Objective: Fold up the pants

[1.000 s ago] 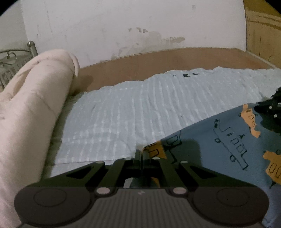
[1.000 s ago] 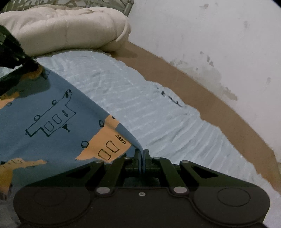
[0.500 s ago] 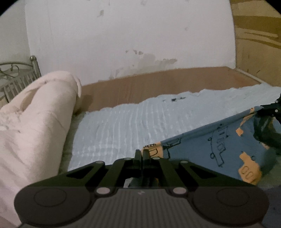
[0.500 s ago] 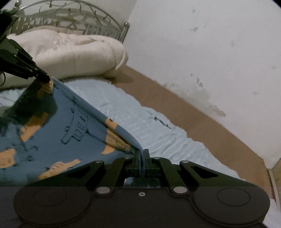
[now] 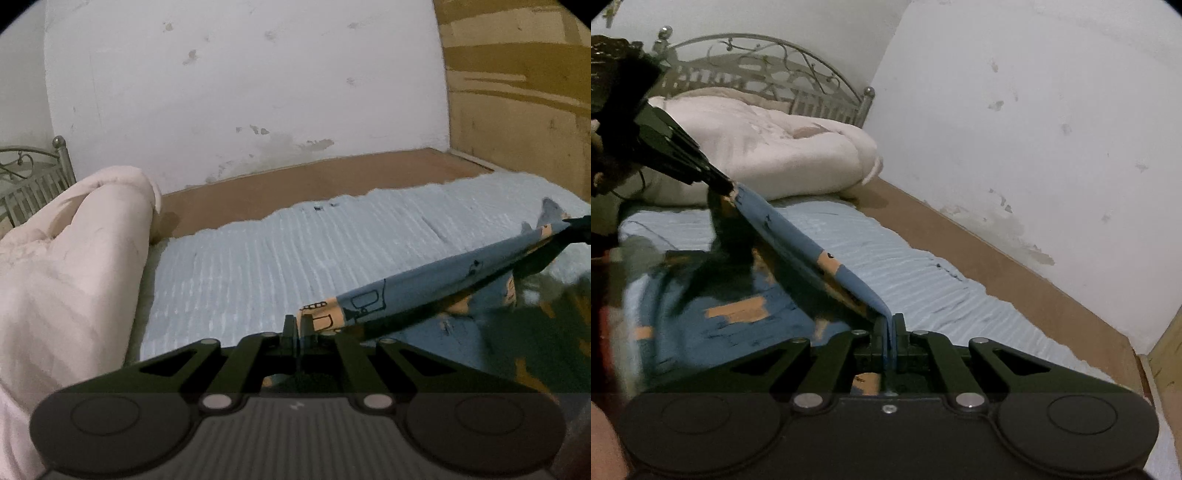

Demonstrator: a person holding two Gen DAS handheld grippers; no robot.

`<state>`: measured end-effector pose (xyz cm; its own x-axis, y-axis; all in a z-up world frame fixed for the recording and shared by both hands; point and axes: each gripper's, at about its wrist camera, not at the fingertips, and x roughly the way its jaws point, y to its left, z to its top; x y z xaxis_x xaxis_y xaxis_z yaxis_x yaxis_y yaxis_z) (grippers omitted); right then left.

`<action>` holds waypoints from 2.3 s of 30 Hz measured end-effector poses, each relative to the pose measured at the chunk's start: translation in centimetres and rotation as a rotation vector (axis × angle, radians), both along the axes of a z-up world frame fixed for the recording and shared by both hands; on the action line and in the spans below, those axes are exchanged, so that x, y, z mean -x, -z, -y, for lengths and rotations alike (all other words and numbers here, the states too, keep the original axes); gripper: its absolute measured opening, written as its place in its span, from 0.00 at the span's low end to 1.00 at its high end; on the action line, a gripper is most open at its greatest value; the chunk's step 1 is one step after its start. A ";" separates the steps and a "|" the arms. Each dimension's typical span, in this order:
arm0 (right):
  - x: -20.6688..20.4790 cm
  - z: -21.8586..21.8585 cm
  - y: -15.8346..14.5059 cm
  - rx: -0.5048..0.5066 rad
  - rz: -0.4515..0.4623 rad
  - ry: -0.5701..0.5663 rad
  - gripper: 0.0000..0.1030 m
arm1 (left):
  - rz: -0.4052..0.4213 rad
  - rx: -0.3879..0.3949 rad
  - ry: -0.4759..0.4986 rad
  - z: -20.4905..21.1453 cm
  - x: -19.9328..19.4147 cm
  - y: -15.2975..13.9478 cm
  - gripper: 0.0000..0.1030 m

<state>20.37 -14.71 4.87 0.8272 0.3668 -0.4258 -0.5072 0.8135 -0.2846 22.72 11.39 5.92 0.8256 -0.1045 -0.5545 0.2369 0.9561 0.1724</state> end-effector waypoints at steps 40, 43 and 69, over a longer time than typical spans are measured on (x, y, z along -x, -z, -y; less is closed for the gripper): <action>11.0 0.2 9.6 -0.167 -0.167 0.039 0.34 | 0.003 -0.020 0.062 1.2 10.9 7.6 0.52; 11.3 1.3 9.6 -0.240 -0.181 0.066 0.62 | 0.015 0.033 0.079 2.2 11.4 7.0 0.70; 6.8 29.5 10.8 -0.637 -0.466 0.617 0.82 | 0.041 0.149 0.380 26.1 10.1 7.6 0.99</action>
<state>13.52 -44.26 -5.97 0.7506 0.2019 -0.6292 0.1055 0.9034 0.4157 12.61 -14.75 -1.63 0.7337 -0.4828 -0.4781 0.5739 0.8170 0.0556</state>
